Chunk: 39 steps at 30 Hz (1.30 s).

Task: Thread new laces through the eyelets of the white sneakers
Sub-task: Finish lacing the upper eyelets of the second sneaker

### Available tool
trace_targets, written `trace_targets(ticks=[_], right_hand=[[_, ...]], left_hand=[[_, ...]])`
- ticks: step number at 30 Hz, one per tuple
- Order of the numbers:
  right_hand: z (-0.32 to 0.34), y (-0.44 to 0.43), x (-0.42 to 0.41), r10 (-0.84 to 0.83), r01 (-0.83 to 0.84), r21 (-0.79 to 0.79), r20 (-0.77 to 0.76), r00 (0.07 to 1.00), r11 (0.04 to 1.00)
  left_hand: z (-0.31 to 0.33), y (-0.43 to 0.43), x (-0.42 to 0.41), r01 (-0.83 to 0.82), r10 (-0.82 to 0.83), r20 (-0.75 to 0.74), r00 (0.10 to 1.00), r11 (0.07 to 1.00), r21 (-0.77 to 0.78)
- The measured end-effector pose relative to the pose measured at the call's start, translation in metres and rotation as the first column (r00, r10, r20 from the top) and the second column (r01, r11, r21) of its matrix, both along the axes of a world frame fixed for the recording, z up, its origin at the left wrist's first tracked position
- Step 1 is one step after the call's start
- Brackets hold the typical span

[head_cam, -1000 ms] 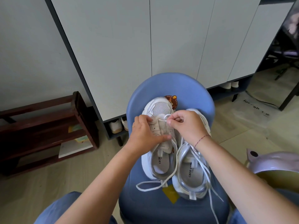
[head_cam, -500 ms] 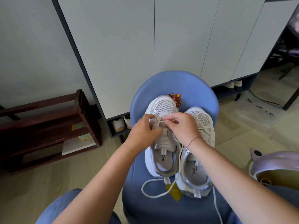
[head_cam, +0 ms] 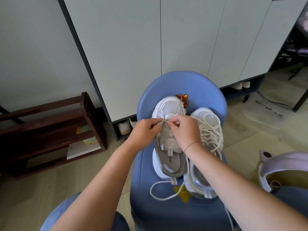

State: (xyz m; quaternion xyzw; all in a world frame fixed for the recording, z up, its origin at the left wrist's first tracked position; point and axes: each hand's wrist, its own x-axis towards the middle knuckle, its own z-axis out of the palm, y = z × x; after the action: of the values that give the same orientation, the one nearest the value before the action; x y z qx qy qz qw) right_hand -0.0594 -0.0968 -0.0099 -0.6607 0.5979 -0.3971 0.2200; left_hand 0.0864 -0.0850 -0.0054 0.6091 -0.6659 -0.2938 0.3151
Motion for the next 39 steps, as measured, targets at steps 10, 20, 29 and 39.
trace_targets(ticks=[10, 20, 29, 39], right_hand=[[0.002, 0.005, 0.001, -0.022, 0.017, -0.039, -0.110, 0.994, 0.999], [0.005, 0.004, 0.005, -0.030, 0.029, -0.004, -0.144, 0.989, 1.000], [0.010, 0.005, 0.016, -0.069, 0.057, -0.043, -0.353, 0.933, 0.997], [0.007, 0.000, 0.011, -0.028, -0.014, -0.095, -0.431, 0.902, 0.995]], left_hand=[[-0.001, -0.001, 0.012, 0.065, -0.055, -0.131, 0.990, 0.995, 0.074], [0.002, -0.002, 0.022, 0.158, -0.101, -0.284, 0.953, 0.970, 0.183], [0.000, -0.007, 0.025, 0.153, -0.067, -0.345, 0.936, 0.961, 0.230], [0.000, -0.005, 0.024, 0.182, -0.097, -0.364, 0.926, 0.961, 0.206]])
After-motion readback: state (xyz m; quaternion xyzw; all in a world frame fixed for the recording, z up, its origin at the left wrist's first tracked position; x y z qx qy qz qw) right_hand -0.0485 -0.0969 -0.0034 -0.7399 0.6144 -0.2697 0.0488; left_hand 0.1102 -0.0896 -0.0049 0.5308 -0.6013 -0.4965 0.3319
